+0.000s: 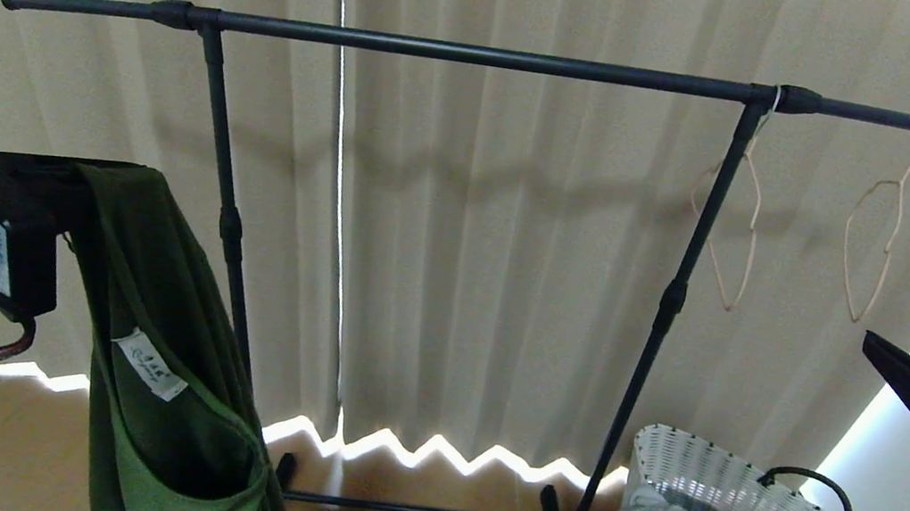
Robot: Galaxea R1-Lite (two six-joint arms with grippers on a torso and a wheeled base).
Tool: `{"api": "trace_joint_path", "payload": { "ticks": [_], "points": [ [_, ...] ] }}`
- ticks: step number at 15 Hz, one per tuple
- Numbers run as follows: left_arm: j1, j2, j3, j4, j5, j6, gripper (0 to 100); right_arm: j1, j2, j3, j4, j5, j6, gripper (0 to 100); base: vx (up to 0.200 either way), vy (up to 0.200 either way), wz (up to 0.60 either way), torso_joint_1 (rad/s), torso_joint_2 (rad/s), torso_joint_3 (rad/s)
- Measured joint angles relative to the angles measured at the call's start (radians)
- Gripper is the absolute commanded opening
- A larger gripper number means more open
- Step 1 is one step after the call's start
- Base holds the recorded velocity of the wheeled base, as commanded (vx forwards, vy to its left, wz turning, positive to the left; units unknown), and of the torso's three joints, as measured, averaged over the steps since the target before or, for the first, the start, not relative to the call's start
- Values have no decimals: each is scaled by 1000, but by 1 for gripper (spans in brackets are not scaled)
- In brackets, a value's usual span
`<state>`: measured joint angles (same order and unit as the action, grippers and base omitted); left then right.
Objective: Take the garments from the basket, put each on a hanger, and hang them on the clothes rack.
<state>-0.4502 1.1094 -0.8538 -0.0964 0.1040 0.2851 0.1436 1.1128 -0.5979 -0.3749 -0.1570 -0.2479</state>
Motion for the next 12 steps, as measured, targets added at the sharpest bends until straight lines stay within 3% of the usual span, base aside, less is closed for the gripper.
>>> {"api": "trace_joint_path", "payload": {
  "ticks": [6,9,12],
  "points": [
    [21,-16,22,-5,-1,4,0,0,14,5,-7,0,-2,100,0,0,0,186,-430,-240],
    [53,-19,55,-101,-1,8,0,-6,4,-5,8,0,-3,100,0,0,0,29,-63,-32],
    [87,-20,91,-129,-5,38,0,-28,-2,-39,161,0,-2,100,0,0,0,0,0,0]
  ]
}}
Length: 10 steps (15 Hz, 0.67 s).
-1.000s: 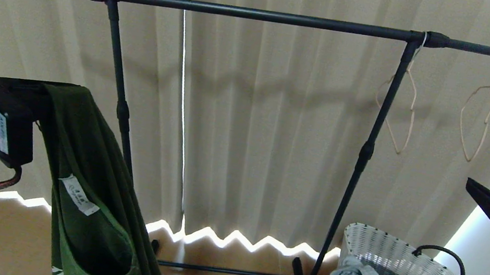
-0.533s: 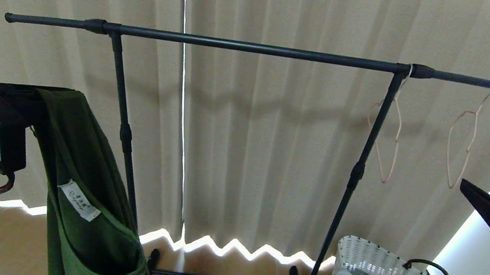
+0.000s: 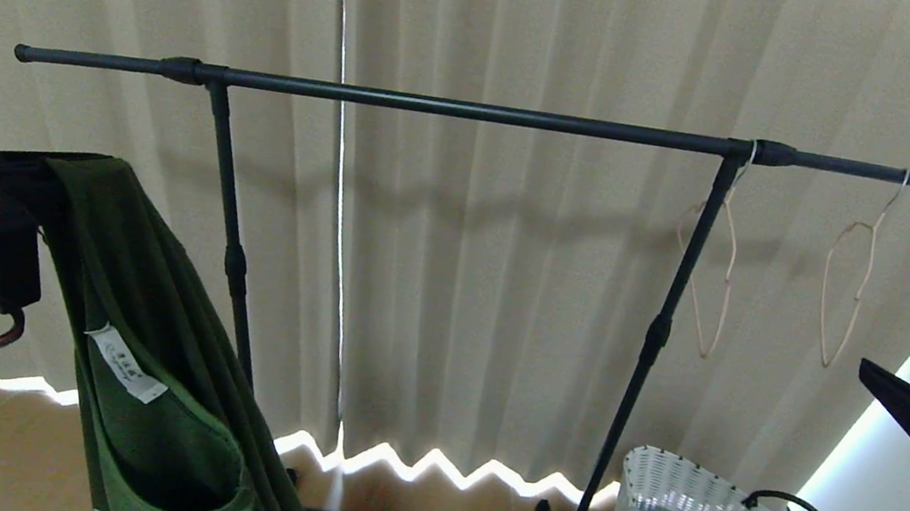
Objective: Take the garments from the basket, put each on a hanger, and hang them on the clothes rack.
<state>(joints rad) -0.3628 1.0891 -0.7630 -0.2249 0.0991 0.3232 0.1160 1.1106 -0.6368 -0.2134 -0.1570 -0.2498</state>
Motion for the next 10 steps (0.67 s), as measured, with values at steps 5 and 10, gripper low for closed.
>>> {"api": "trace_joint_path", "payload": {
  "ticks": [5,10],
  "points": [
    [13,-2,20,-1,0,18,0,-13,-3,-62,145,-23,5,100,0,0,0,0,0,0],
    [13,1,21,-1,0,17,0,-15,-6,-56,145,-23,5,100,0,0,0,0,0,0]
  ]
}}
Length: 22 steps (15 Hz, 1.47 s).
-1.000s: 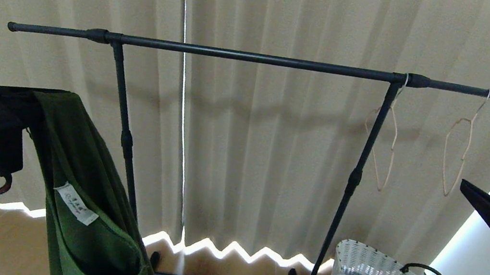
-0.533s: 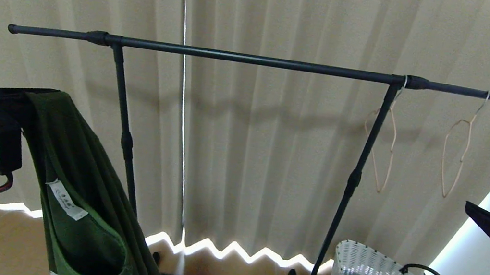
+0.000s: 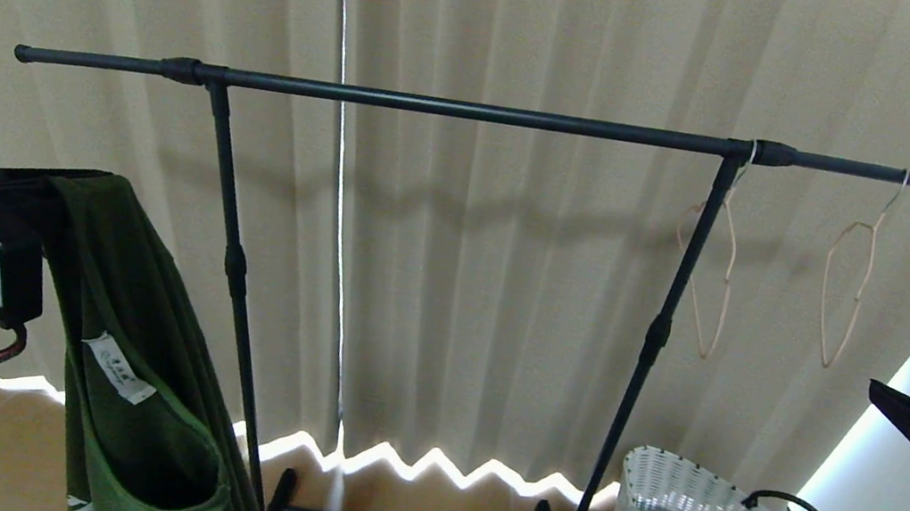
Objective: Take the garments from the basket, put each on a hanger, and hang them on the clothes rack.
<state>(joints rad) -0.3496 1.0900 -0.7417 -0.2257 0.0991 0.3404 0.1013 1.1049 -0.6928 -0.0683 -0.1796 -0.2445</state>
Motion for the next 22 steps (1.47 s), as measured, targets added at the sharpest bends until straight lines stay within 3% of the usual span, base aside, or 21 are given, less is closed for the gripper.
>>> {"api": "trace_joint_path", "payload": {
  "ticks": [3,12,22],
  "points": [
    [0,0,0,0,1,10,0,0,-8,1,1,0,0,100,0,0,0,0,0,0],
    [-1,-4,2,0,0,20,0,-13,-37,15,1,-5,-1,100,200,-200,0,2,-1,1],
    [0,-3,2,0,1,12,0,-89,-7,-19,-5,-5,0,100,0,0,0,0,0,0]
  ]
}}
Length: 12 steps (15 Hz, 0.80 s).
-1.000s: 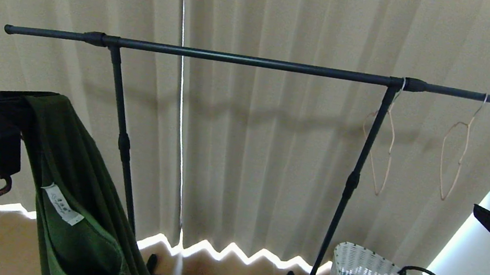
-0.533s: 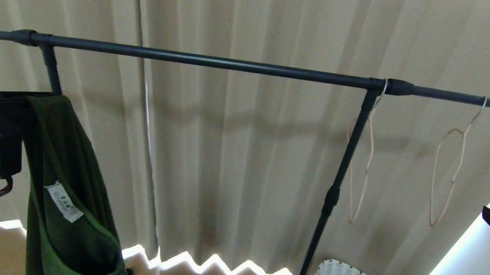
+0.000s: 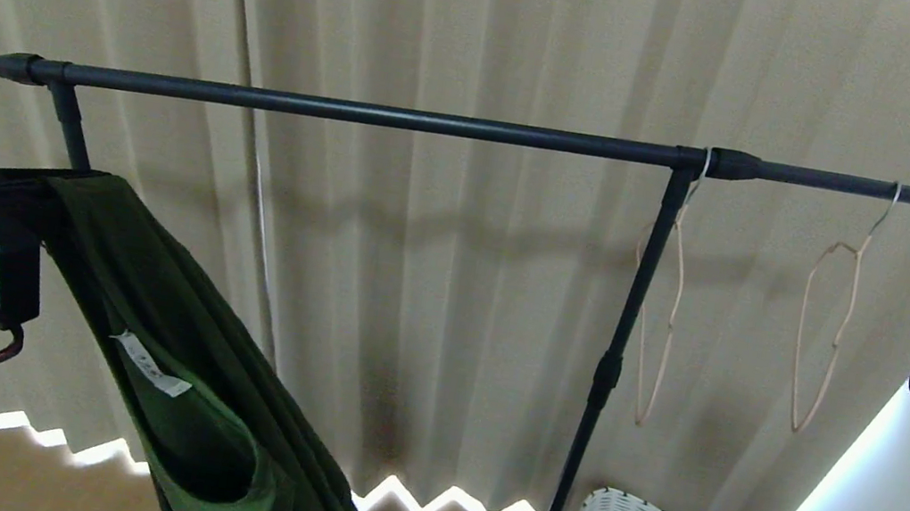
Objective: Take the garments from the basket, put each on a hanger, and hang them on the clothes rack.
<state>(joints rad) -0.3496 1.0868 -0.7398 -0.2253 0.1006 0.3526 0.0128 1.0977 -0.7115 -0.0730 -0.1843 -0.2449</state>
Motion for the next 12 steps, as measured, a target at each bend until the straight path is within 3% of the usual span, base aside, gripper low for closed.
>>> {"api": "trace_joint_path", "payload": {
  "ticks": [5,9,12],
  "points": [
    [0,1,0,0,1,1,0,-14,80,-42,-4,0,7,100,200,0,0,-1,2,2],
    [0,4,22,-1,1,8,0,-31,171,-90,-1,-7,73,100,0,0,0,0,0,0],
    [0,0,51,-53,0,9,0,-40,266,-144,4,-58,136,100,0,0,0,0,0,0]
  ]
}}
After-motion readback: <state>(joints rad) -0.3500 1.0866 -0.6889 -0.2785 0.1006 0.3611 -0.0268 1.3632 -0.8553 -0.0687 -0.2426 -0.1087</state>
